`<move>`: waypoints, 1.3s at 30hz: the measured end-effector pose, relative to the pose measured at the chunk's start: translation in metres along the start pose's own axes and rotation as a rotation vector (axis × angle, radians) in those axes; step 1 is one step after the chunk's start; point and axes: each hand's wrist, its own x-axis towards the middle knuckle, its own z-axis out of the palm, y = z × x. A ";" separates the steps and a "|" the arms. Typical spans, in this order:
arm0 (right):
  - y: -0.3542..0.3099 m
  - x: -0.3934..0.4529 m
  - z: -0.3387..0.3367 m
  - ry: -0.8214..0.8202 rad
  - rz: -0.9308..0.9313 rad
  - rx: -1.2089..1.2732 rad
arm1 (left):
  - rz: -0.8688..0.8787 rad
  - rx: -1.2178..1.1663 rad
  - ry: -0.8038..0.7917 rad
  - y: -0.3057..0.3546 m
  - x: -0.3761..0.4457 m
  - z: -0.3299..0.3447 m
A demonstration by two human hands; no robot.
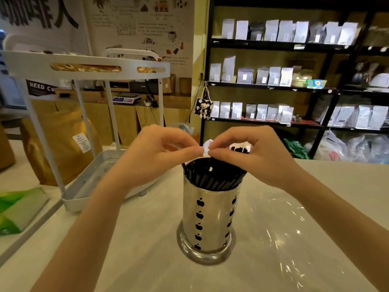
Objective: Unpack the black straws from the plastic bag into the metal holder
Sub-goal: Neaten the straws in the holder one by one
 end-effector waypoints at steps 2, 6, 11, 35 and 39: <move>0.003 -0.005 0.002 -0.041 0.053 -0.005 | 0.029 0.047 -0.045 0.004 -0.004 -0.003; 0.004 -0.008 0.002 -0.080 0.124 0.006 | 0.027 0.214 -0.147 0.008 -0.008 -0.002; -0.002 -0.010 0.000 -0.108 0.173 -0.014 | 0.040 0.287 -0.146 0.006 -0.008 -0.002; -0.028 -0.011 0.006 -0.048 0.039 0.013 | 0.429 0.000 0.566 0.049 0.000 -0.016; -0.024 -0.003 0.004 0.046 -0.007 -0.003 | 0.477 -0.113 0.722 0.051 0.000 -0.021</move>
